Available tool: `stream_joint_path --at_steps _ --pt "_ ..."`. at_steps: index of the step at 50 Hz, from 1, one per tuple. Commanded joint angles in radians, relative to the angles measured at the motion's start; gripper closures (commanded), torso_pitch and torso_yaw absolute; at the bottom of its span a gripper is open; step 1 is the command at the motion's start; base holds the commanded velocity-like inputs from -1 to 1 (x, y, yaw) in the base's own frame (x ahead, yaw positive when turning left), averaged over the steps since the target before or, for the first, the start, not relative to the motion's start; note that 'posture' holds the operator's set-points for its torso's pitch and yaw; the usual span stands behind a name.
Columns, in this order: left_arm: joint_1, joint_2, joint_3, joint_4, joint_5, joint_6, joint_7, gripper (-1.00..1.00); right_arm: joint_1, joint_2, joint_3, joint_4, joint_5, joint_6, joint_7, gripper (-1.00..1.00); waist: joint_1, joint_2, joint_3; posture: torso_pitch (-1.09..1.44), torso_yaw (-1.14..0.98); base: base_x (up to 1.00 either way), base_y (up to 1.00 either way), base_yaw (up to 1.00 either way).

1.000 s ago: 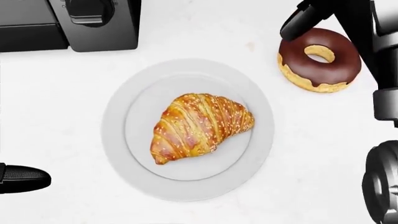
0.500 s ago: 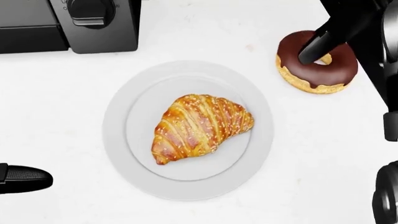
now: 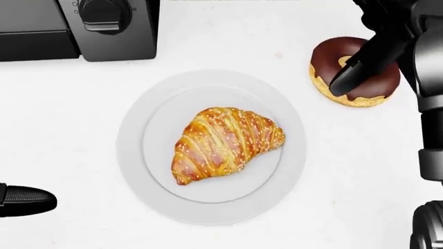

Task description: Place the pastries on the plates.

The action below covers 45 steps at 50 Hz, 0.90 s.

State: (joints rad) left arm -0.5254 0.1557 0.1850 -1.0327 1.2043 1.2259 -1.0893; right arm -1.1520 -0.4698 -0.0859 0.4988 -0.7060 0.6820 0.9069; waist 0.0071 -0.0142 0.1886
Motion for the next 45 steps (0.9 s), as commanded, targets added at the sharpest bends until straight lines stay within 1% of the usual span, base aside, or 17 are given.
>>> stream_joint_path --at_steps 1,7,13,14,15,20,24,29,32,34,35,38,39,41,42,43,45 --pt "-0.017 0.005 -0.001 -0.014 0.005 -0.024 0.008 -1.0 -0.025 -0.009 -0.009 -0.04 -0.006 -0.013 -0.011 -1.0 -0.001 -0.001 -0.031 0.23 0.0 0.0 0.0 0.0" --pt "-0.013 0.006 -0.002 -0.014 -0.002 -0.023 0.018 -1.0 -0.01 -0.01 -0.01 -0.041 -0.013 -0.019 -0.013 -1.0 -0.001 -0.002 -0.033 0.23 0.0 0.0 0.0 0.0" --pt "-0.008 0.011 -0.002 -0.014 -0.013 -0.022 0.027 -1.0 -0.002 -0.014 -0.005 -0.063 -0.026 -0.017 0.022 -1.0 0.0 -0.001 -0.033 0.23 0.0 0.0 0.0 0.0" --pt "-0.011 0.014 -0.001 -0.014 -0.014 -0.019 0.028 -1.0 -0.004 -0.012 -0.004 -0.065 -0.029 -0.014 0.027 -0.89 -0.001 0.0 -0.033 0.23 0.0 0.0 0.0 0.0" --pt "-0.01 0.016 -0.001 -0.014 -0.015 -0.018 0.027 -1.0 -0.004 -0.012 -0.005 -0.068 -0.031 -0.013 0.031 -0.87 -0.001 0.0 -0.032 0.23 0.0 0.0 0.0 0.0" --pt "-0.021 0.031 -0.003 -0.014 -0.009 -0.004 0.014 -1.0 0.006 -0.015 -0.008 -0.083 -0.041 -0.022 0.048 -0.53 -0.001 0.0 -0.031 0.23 0.0 0.0 0.0 0.0" --pt "-0.027 0.045 -0.013 -0.014 -0.002 0.012 0.011 -1.0 0.006 -0.014 -0.007 -0.083 -0.048 -0.034 0.053 -0.47 -0.002 -0.001 -0.031 0.23 0.0 0.0 0.0 0.0" --pt "-0.031 0.055 -0.013 -0.014 0.0 0.018 0.004 -1.0 0.058 -0.005 0.0 -0.129 -0.072 -0.064 0.062 -0.41 -0.002 -0.002 -0.032 0.23 0.0 0.0 0.0 0.0" --pt "-0.036 0.053 0.009 -0.014 0.013 0.007 -0.021 -1.0 0.09 0.01 0.005 -0.167 -0.096 -0.079 0.073 -0.36 -0.002 -0.003 -0.034 0.23 0.0 0.0 0.0 0.0" --pt "-0.038 0.042 0.02 -0.014 0.025 -0.006 -0.035 -1.0 0.125 0.008 0.015 -0.189 -0.123 -0.133 0.081 -0.35 -0.003 -0.004 -0.035 0.23 0.0 0.0 0.0 0.0" --pt "-0.037 0.036 0.022 -0.014 0.027 -0.011 -0.036 -1.0 0.122 0.021 0.009 -0.19 -0.13 -0.128 0.075 -0.32 -0.002 -0.005 -0.036 0.23 0.0 0.0 0.0 0.0" --pt "-0.036 0.032 0.028 -0.014 0.034 -0.021 -0.045 -1.0 0.103 0.027 0.004 -0.173 -0.144 -0.152 0.067 -0.16 -0.003 -0.007 -0.038 0.23 0.0 0.0 0.0 0.0" --pt "-0.041 0.03 0.032 -0.014 0.038 -0.022 -0.051 -1.0 0.09 0.026 0.001 -0.155 -0.144 -0.163 0.057 -0.07 -0.003 -0.007 -0.039 0.23 0.0 0.0 0.0 0.0" --pt "-0.041 0.025 0.031 -0.014 0.044 -0.025 -0.052 -1.0 0.074 0.025 -0.003 -0.139 -0.143 -0.171 0.047 0.0 -0.004 -0.007 -0.039 0.23 0.0 0.0 0.0 0.0" --pt "-0.04 0.024 0.029 -0.014 0.043 -0.027 -0.052 -1.0 0.066 0.022 -0.004 -0.135 -0.143 -0.176 0.046 0.08 -0.004 -0.007 -0.039 0.23 0.0 0.0 0.0 0.0" --pt "-0.041 0.024 0.028 -0.014 0.045 -0.027 -0.052 -1.0 0.053 0.019 -0.006 -0.126 -0.142 -0.18 0.039 0.23 -0.004 -0.007 -0.039 0.23 0.0 0.0 0.0 0.0" --pt "-0.039 0.021 0.029 -0.014 0.046 -0.029 -0.053 -1.0 0.038 0.013 -0.007 -0.121 -0.142 -0.181 0.041 0.36 -0.004 -0.006 -0.038 0.23 0.0 0.0 0.0 0.0"
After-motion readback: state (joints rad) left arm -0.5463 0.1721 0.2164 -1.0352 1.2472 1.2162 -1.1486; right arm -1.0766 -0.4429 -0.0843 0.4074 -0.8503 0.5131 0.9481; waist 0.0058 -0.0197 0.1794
